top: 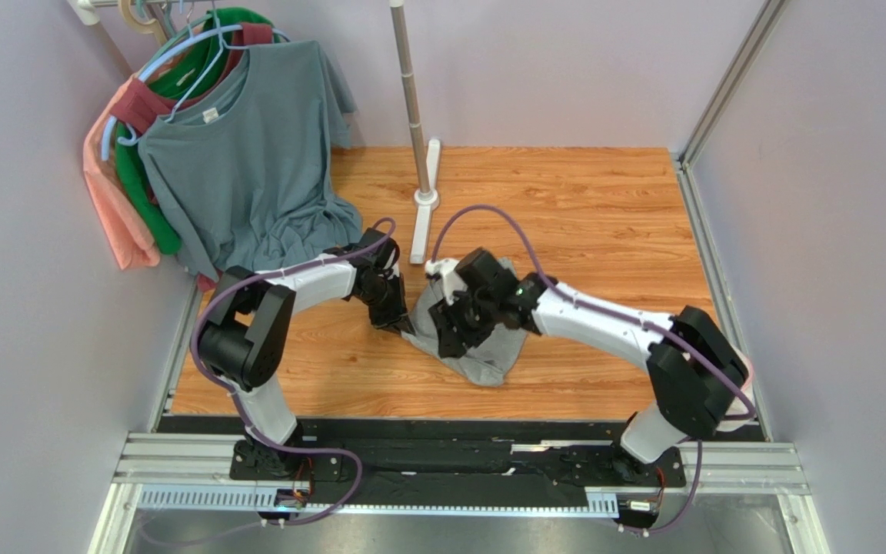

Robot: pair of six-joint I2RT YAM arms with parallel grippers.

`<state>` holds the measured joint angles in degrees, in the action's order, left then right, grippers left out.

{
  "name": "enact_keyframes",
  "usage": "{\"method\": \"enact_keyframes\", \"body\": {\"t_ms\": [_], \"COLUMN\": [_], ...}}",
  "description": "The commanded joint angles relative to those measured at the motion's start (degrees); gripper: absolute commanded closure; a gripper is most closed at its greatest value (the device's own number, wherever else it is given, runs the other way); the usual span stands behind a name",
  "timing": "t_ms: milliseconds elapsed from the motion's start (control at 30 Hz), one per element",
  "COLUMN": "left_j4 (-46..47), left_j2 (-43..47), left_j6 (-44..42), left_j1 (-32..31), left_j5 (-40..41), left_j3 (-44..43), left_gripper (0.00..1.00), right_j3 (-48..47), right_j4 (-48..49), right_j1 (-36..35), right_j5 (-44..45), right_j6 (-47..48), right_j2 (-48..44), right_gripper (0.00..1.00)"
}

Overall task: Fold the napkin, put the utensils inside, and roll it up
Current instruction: Roll the napkin with the utensil

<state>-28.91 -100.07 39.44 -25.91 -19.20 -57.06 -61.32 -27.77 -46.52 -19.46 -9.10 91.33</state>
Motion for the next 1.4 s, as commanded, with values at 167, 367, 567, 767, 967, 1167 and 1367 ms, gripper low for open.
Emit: {"method": "enact_keyframes", "body": {"t_ms": [167,367,567,767,967,1167,1367], "left_j4": [-5.8,-6.8,-7.1,-7.3,-7.7,-7.1,-5.9], "left_j2": [-3.1,-3.7,-3.9,-4.1,-4.1,-3.0,3.4], "left_j6": [-5.9,-6.9,-7.4,-7.7,-8.2,-8.3,-8.1], "left_j1": [2.2,2.5,2.8,2.8,2.9,3.0,5.3], "left_j5": [-1.3,-1.5,-1.5,-1.7,-2.1,-3.1,-1.6], "left_j3": [-4.7,-5.7,-6.0,-6.2,-6.8,-6.9,-5.8], "left_gripper": [1.00,1.00,1.00,1.00,1.00,1.00,0.44], "right_j3": [7.2,8.1,8.0,7.7,6.8,7.3,9.8], "right_j4": [10.6,13.8,15.1,15.9,15.4,12.9,12.4], "right_j1": [-15.9,-20.6,-21.5,-21.5,-21.1,-19.6,-14.4], "right_j5": [32.2,37.0,38.6,40.0,41.3,35.7,19.8], "right_j6": [4.4,6.3,7.1,7.2,5.3,3.6,1.2], "right_j2": [-3.0,-0.3,3.4,6.8,10.6,11.2,8.7], "right_gripper": [0.44,0.45,0.47,0.52,0.65,0.86,0.97]}}
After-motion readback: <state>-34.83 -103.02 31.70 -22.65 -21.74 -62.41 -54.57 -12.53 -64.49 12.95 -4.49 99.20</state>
